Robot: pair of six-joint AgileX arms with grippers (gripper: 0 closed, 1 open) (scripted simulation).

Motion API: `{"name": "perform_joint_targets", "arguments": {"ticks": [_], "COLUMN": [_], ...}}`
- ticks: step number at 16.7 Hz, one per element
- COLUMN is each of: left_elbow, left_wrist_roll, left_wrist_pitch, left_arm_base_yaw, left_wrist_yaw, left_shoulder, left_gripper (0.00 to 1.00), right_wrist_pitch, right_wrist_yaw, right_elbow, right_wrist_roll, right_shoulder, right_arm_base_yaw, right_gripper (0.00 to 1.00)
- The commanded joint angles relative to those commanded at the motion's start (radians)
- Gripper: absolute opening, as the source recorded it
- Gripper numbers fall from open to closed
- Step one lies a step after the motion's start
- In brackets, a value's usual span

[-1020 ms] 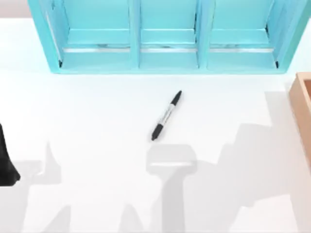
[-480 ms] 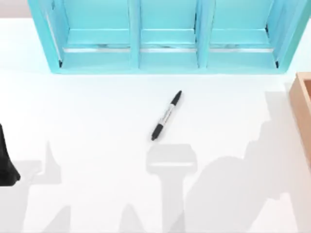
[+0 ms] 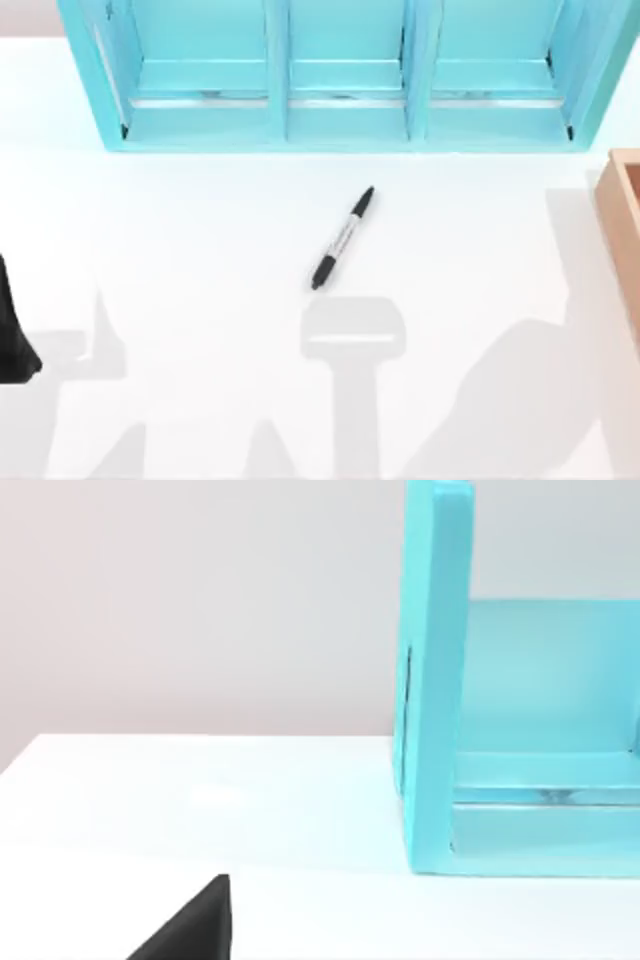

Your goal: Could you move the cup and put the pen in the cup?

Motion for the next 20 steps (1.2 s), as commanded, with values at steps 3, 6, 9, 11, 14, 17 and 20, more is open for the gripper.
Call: {"name": "perform_joint_targets", "arguments": {"ticks": [3,6,9,11,14,17,20], "left_elbow": [0.000,0.000,0.000,0.000,0.000,0.000,0.000], "left_wrist_roll": [0.000,0.000,0.000,0.000,0.000,0.000,0.000], "left_wrist_pitch": [0.000,0.000,0.000,0.000,0.000,0.000,0.000], "left_arm_base_yaw": [0.000,0.000,0.000,0.000,0.000,0.000,0.000], "left_wrist_yaw": [0.000,0.000,0.000,0.000,0.000,0.000,0.000], "left_shoulder": [0.000,0.000,0.000,0.000,0.000,0.000,0.000], "left_gripper": [1.00,1.00,1.00,1.00,1.00,1.00,1.00], "right_wrist_pitch": [0.000,0.000,0.000,0.000,0.000,0.000,0.000], "right_wrist_yaw": [0.000,0.000,0.000,0.000,0.000,0.000,0.000], "right_elbow": [0.000,0.000,0.000,0.000,0.000,0.000,0.000], "right_wrist_roll": [0.000,0.000,0.000,0.000,0.000,0.000,0.000], "right_shoulder": [0.000,0.000,0.000,0.000,0.000,0.000,0.000], "right_arm_base_yaw": [0.000,0.000,0.000,0.000,0.000,0.000,0.000], "right_gripper": [0.92,0.70,0.47,0.32,0.10,0.00,0.00]}}
